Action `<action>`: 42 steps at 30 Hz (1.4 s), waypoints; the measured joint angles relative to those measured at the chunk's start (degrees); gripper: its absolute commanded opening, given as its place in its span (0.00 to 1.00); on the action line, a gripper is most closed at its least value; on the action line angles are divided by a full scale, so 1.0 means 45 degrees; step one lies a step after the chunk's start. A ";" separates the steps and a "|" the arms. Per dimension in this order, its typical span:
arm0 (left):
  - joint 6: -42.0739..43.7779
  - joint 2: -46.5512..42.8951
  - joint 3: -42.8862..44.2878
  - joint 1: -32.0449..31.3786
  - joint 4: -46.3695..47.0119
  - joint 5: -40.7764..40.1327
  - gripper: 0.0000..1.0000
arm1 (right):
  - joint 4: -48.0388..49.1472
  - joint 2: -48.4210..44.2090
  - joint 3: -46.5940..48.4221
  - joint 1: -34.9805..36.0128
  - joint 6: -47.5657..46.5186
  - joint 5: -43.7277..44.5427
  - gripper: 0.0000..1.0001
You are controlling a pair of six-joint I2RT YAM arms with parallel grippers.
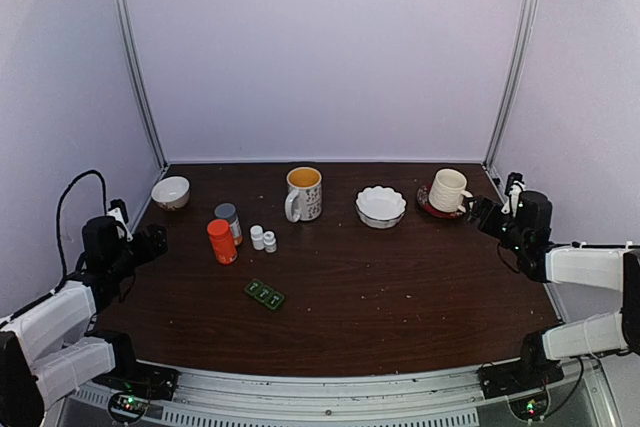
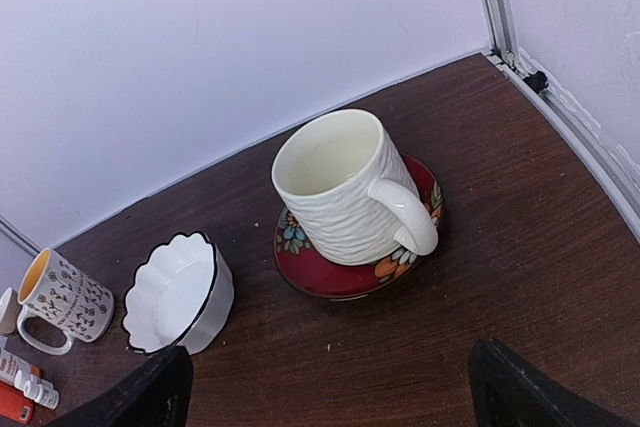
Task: Sort the pills into containers
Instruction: Pick up the pill container from the center of the board.
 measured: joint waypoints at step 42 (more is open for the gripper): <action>0.0078 -0.0549 0.0835 0.0000 -0.0418 0.4779 0.98 | -0.3439 0.6683 0.7961 1.1856 -0.2108 0.0695 0.97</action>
